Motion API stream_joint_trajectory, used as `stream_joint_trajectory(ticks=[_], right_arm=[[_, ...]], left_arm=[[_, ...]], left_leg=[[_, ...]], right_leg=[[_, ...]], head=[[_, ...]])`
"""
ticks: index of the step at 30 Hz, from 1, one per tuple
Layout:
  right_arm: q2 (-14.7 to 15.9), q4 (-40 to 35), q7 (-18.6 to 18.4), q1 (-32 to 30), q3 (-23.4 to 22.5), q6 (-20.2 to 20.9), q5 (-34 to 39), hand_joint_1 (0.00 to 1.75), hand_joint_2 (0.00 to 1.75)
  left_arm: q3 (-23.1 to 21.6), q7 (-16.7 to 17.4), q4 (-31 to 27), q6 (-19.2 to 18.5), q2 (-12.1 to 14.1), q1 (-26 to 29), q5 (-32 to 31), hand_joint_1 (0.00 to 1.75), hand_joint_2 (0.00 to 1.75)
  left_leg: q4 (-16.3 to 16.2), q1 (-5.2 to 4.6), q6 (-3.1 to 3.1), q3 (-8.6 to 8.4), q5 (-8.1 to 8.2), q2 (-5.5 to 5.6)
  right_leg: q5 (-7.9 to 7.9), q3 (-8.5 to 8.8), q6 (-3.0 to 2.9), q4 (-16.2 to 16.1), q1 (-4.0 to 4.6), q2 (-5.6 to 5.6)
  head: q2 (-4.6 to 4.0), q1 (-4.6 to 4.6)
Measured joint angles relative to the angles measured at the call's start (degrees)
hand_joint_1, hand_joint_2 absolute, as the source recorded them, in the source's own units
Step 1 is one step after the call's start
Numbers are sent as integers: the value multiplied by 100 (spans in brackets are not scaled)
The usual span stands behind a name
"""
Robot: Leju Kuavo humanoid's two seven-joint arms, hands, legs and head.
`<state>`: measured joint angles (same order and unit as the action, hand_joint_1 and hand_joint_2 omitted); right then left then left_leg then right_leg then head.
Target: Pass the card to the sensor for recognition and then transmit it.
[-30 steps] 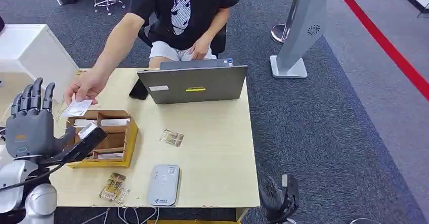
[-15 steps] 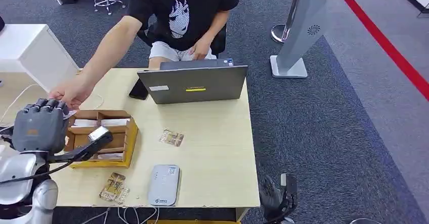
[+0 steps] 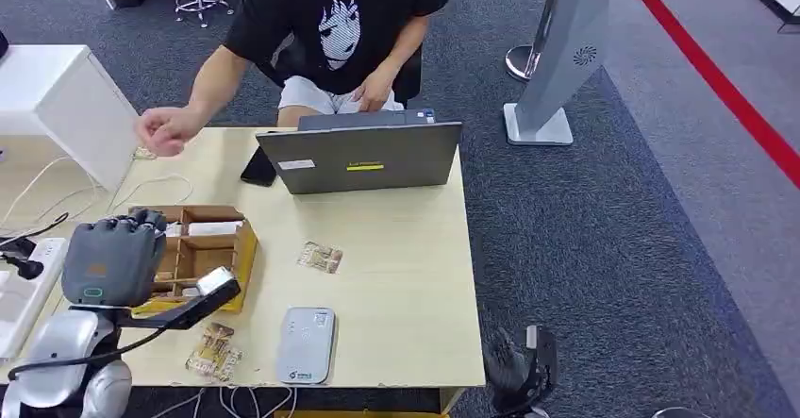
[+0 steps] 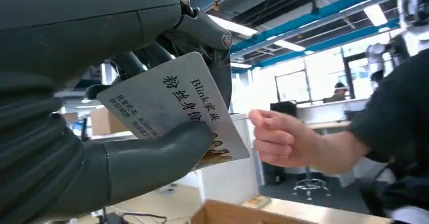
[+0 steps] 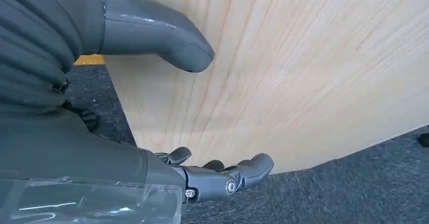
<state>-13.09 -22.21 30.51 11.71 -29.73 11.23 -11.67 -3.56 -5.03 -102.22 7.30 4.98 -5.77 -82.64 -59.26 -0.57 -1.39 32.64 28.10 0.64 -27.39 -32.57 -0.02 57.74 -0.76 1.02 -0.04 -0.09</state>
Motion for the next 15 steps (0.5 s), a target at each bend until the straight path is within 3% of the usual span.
stream_joint_trajectory(ticks=[8,15], right_arm=[[2,-7,22,-69,-2,-4,77,0,175],[2,-26,24,-99,-2,-20,90,0,175]], left_arm=[[-687,-158,-72,247,-144,747,-138,175,175],[-1156,-184,143,278,-195,967,-177,175,175]], left_leg=[[0,-1,-3,0,2,0],[0,0,-3,0,2,0]], right_leg=[[0,0,0,-3,0,0],[0,0,0,-2,0,-2]], head=[[0,-2],[0,-2]])
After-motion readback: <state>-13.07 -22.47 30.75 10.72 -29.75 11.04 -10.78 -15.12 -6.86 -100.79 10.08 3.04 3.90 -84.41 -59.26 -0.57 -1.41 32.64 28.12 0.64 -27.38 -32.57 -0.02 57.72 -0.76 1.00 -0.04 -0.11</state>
